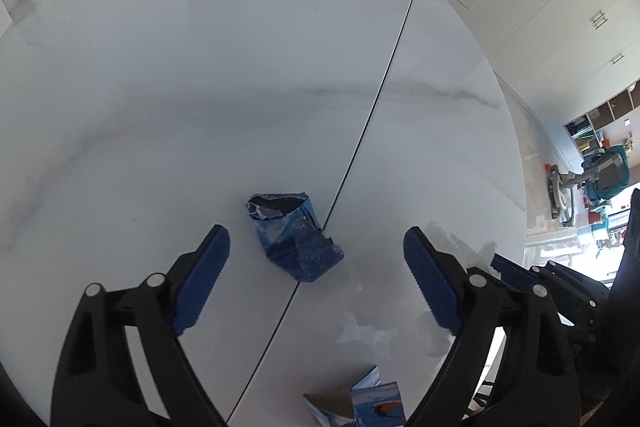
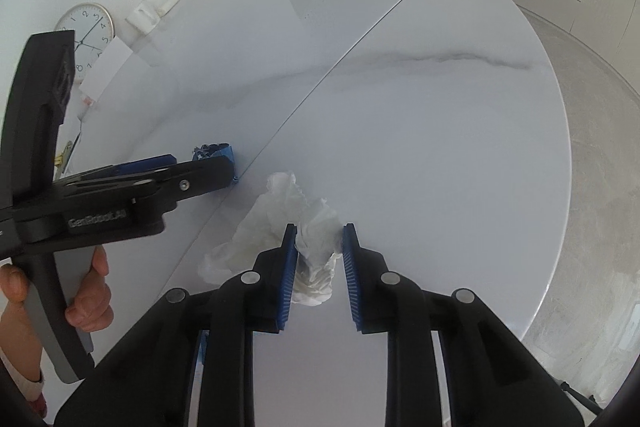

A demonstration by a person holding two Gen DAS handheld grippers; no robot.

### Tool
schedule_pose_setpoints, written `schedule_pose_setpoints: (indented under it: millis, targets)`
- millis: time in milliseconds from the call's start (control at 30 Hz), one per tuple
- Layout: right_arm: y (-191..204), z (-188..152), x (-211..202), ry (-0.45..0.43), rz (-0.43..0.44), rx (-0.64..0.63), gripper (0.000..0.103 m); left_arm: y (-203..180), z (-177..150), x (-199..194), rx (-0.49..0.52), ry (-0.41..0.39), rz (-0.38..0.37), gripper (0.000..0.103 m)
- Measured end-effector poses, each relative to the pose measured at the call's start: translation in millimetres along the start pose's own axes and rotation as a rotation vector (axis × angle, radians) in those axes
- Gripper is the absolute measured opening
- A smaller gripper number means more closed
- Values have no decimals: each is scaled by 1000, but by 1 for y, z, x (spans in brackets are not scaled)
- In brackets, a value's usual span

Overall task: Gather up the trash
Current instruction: 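Grasp the blue crumpled item with the left gripper while the right gripper grasps the white tissue, then carry the blue item and tissue to the wastebasket with both grippers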

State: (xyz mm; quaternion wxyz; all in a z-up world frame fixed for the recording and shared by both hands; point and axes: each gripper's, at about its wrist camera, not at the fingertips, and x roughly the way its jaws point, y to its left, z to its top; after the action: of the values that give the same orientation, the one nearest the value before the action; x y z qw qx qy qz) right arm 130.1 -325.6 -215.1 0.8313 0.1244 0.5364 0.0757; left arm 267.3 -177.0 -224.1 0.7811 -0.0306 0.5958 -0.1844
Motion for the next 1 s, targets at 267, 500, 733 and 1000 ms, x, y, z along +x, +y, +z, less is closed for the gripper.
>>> schedule_pose_setpoints:
  millis: [267, 500, 733, 1000]
  targets:
    - [-7, -4, -9, -11, 1, 35, 23, 1, 2, 16, -9, 26, 15, 40]
    - [-19, -6, -15, -19, 10, 51, 23, 1, -1, 14, 14, 11, 28, 36]
    - [-23, -12, -33, -52, 14, 41, 23, -11, -14, -13, 58, -24, 41, 35]
    - [-45, -58, -95, -99, -36, 35, 23, -80, -53, -75, 183, -79, -56, 35]
